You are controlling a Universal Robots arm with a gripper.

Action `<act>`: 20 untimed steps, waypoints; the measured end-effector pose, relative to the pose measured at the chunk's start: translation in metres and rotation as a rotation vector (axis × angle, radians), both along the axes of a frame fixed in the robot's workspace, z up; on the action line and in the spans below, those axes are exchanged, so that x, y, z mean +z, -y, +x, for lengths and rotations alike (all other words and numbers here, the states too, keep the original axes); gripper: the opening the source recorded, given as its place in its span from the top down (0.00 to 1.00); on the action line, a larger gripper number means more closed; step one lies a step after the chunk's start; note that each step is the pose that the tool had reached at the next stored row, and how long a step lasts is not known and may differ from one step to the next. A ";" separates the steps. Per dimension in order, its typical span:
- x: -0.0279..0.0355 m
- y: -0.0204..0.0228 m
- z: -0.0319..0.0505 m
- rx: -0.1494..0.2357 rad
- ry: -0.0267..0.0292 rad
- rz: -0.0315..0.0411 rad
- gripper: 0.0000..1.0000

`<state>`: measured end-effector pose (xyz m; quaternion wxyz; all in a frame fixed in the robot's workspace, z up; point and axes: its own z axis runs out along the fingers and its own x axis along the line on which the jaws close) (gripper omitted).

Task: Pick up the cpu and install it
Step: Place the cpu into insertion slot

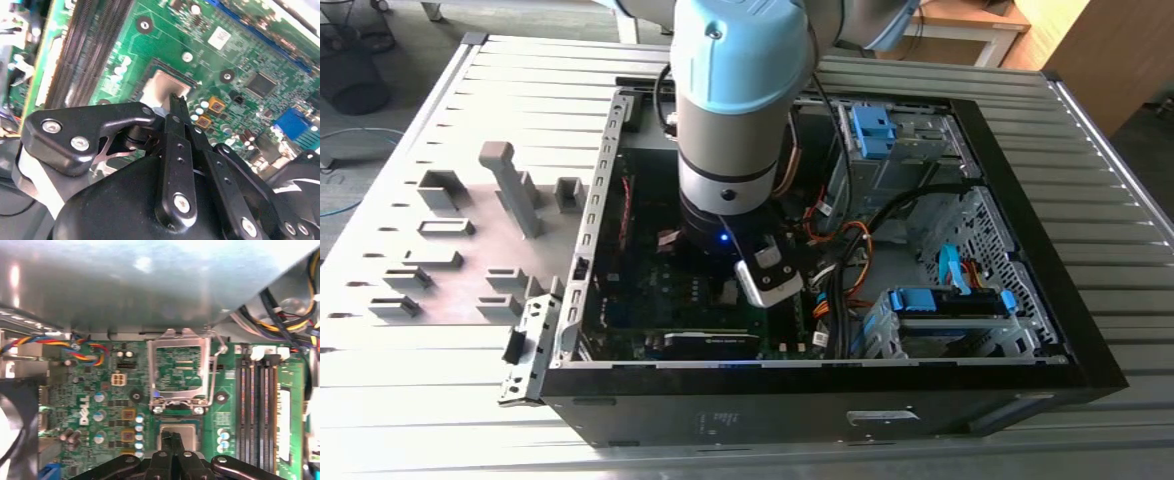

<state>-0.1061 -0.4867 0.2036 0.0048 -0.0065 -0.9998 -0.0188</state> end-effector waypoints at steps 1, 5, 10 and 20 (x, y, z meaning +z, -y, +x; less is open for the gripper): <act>-0.0004 0.0000 -0.0023 0.000 0.0001 0.0002 0.89; -0.0015 0.0000 -0.0086 0.000 0.0001 0.0004 0.89; -0.0029 0.0000 -0.0105 0.000 0.0001 0.0072 0.89; -0.0055 0.0000 -0.0116 0.000 0.0000 0.0114 0.89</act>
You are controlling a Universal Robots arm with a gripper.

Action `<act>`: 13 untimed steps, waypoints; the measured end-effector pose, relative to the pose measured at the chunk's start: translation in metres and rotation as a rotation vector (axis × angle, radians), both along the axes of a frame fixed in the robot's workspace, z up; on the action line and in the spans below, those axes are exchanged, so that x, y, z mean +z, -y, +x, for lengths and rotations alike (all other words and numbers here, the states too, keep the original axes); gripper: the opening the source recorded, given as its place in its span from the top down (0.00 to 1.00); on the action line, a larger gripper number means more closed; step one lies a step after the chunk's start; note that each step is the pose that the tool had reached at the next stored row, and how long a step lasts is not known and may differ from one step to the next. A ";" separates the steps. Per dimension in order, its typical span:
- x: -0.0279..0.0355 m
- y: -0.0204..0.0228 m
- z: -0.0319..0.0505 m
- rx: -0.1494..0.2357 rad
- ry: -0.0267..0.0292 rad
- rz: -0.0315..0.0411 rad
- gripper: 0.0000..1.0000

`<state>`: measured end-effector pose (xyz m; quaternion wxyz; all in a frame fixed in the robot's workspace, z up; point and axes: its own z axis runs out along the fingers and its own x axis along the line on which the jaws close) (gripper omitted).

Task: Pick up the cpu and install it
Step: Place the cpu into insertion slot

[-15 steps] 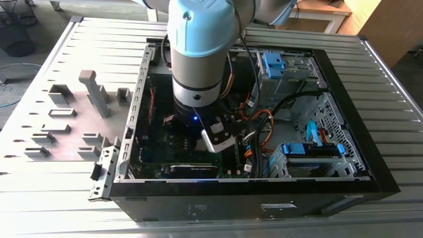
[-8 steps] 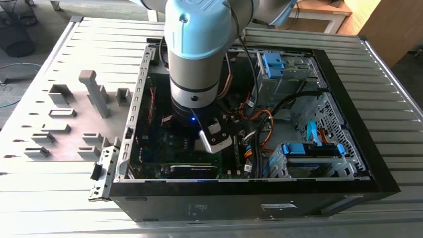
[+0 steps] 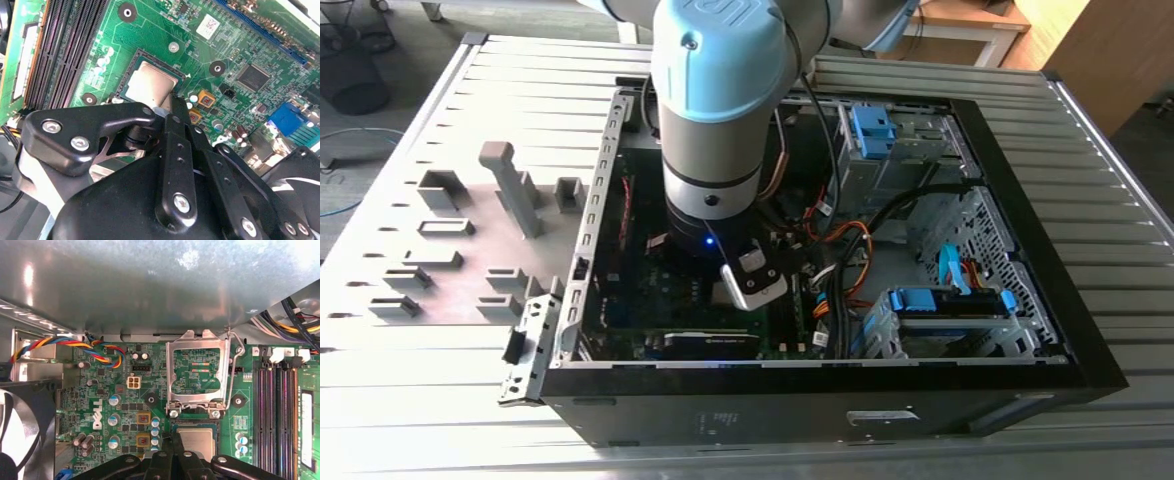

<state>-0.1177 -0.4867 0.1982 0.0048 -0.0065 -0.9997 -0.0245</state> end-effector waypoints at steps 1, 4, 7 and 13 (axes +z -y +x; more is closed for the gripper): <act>-0.0002 0.0000 0.0000 0.000 0.0001 -0.0003 0.89; -0.0005 0.0000 0.0001 0.000 0.0001 -0.0006 0.89; -0.0007 0.0000 0.0006 0.000 0.0001 -0.0010 0.89; -0.0012 0.0000 -0.0011 0.000 0.0002 -0.0009 0.89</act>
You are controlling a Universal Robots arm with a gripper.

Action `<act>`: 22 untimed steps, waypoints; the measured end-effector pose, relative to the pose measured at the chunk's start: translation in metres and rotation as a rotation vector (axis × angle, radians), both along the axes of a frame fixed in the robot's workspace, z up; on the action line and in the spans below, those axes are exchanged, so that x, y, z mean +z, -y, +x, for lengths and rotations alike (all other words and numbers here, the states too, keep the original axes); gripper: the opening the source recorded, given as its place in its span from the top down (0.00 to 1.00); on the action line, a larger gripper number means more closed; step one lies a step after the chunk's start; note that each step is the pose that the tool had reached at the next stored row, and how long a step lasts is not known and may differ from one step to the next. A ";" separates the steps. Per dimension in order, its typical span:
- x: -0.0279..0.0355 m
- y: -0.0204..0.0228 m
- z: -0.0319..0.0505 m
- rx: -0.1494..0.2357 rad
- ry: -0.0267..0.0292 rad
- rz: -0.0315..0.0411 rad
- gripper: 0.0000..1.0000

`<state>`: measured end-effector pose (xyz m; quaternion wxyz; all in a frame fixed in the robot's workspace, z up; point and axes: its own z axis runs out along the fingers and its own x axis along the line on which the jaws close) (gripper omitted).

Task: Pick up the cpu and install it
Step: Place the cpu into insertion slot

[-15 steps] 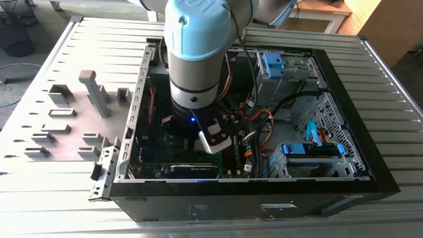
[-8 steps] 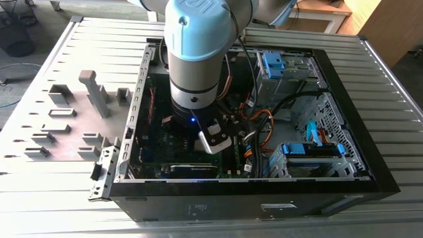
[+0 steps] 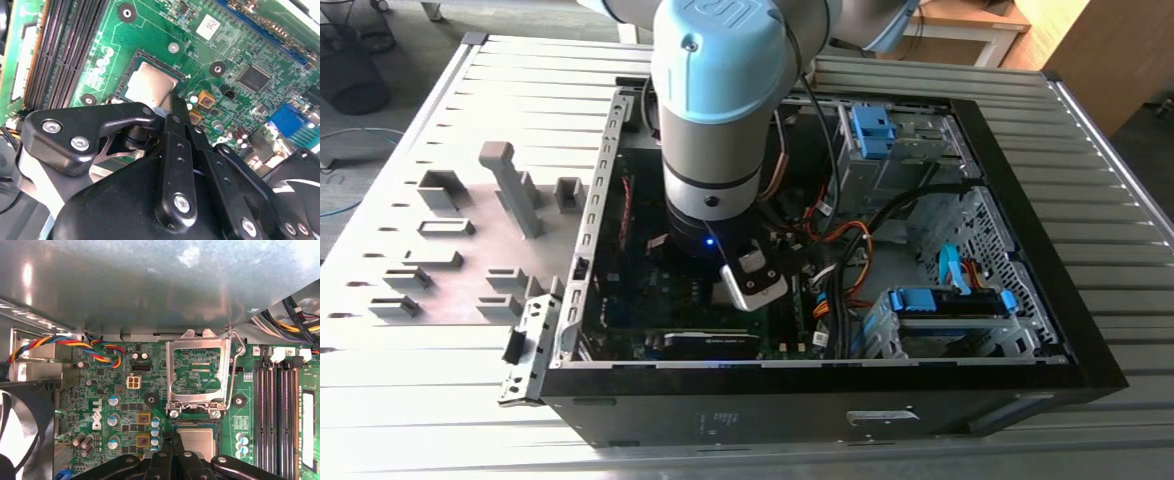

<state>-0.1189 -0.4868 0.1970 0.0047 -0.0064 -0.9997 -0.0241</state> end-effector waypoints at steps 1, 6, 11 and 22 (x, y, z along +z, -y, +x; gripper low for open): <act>0.0000 -0.0001 -0.0017 0.000 -0.0001 0.0003 0.89; -0.0012 -0.0001 -0.0035 0.000 -0.0001 0.0004 0.89; -0.0032 -0.0001 -0.0035 0.000 -0.0004 -0.0001 0.89; -0.0027 -0.0002 -0.0019 0.000 -0.0005 0.0008 0.89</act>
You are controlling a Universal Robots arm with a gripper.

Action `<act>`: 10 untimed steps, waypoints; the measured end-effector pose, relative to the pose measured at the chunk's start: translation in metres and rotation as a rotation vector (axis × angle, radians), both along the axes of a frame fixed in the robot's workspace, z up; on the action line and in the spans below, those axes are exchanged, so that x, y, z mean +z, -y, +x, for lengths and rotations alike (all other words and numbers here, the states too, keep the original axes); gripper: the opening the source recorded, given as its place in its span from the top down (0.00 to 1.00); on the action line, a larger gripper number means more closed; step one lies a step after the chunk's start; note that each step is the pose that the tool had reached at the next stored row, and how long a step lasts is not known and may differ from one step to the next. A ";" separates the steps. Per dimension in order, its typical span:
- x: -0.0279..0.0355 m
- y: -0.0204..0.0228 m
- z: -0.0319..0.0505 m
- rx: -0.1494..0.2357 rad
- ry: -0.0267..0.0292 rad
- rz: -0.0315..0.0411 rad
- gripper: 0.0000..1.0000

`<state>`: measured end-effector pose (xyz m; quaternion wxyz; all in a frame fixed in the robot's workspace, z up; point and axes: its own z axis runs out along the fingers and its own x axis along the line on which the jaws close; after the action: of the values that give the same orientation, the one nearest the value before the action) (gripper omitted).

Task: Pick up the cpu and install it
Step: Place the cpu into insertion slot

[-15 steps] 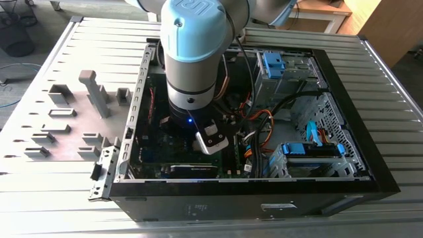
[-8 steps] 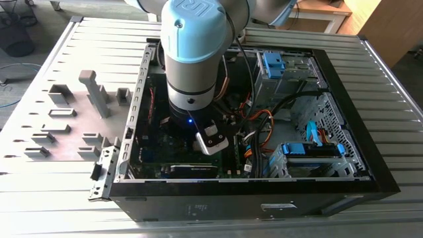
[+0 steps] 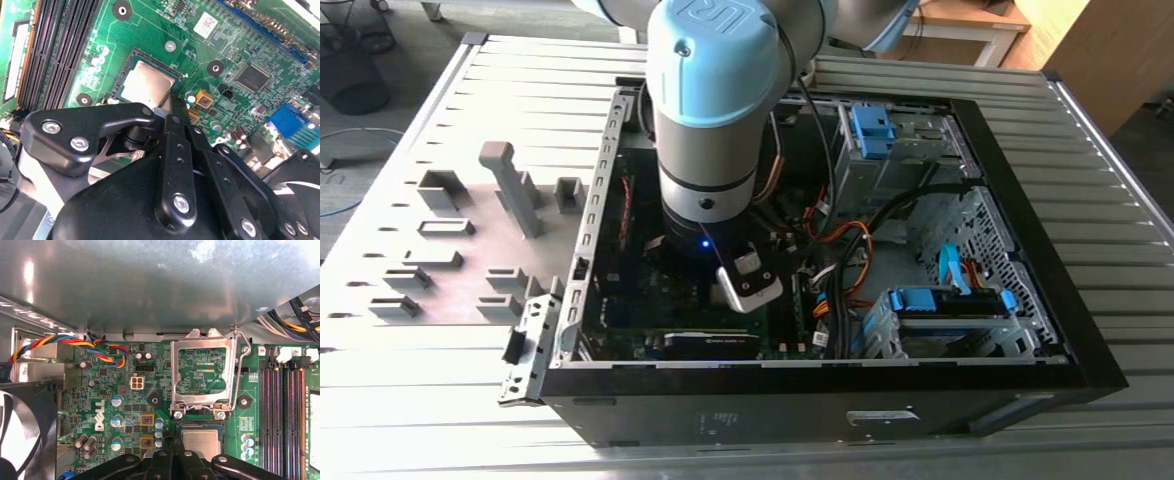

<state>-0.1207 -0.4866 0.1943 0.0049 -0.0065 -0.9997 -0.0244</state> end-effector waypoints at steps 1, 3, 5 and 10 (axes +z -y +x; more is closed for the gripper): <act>0.0005 0.0001 0.0003 0.000 -0.0006 -0.0004 0.89; 0.0008 0.0001 0.0013 0.000 -0.0017 -0.0005 0.89; 0.0009 0.0001 0.0022 0.000 -0.0022 -0.0006 0.89; 0.0008 0.0001 0.0031 0.000 -0.0023 -0.0006 0.89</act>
<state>-0.1177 -0.4866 0.1951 0.0061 -0.0066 -0.9997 -0.0242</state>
